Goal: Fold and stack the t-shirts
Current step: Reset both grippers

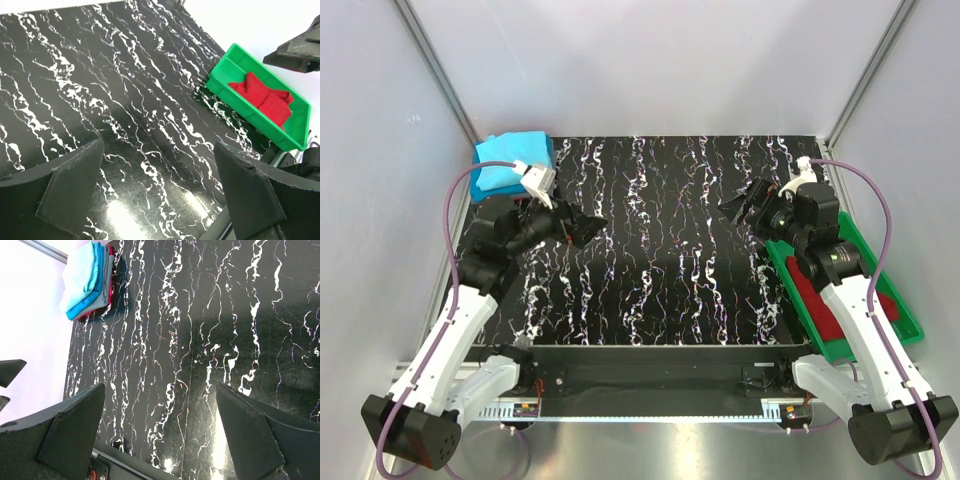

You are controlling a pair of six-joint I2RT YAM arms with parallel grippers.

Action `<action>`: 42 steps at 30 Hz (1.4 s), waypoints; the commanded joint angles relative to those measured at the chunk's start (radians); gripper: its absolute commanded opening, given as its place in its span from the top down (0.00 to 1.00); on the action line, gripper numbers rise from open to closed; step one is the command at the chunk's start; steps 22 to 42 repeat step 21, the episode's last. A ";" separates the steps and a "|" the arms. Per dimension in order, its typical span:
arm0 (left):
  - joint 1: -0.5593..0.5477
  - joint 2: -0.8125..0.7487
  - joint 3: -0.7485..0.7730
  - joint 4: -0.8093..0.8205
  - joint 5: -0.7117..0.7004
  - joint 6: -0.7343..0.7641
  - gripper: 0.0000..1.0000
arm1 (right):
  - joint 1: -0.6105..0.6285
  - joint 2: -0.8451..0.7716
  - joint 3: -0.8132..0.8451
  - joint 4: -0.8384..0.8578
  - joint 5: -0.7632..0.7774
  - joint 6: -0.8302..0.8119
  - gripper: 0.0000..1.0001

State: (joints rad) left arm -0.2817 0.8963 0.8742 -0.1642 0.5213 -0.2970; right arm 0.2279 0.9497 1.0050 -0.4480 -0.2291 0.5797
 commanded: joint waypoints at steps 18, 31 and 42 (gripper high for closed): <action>-0.005 -0.060 -0.038 0.077 0.032 -0.017 0.01 | -0.001 -0.009 -0.013 0.011 0.011 -0.004 0.00; -0.004 -0.063 -0.038 0.080 0.036 -0.025 0.01 | -0.001 -0.014 -0.013 0.012 0.017 -0.007 0.00; -0.004 -0.063 -0.038 0.080 0.036 -0.025 0.01 | -0.001 -0.014 -0.013 0.012 0.017 -0.007 0.00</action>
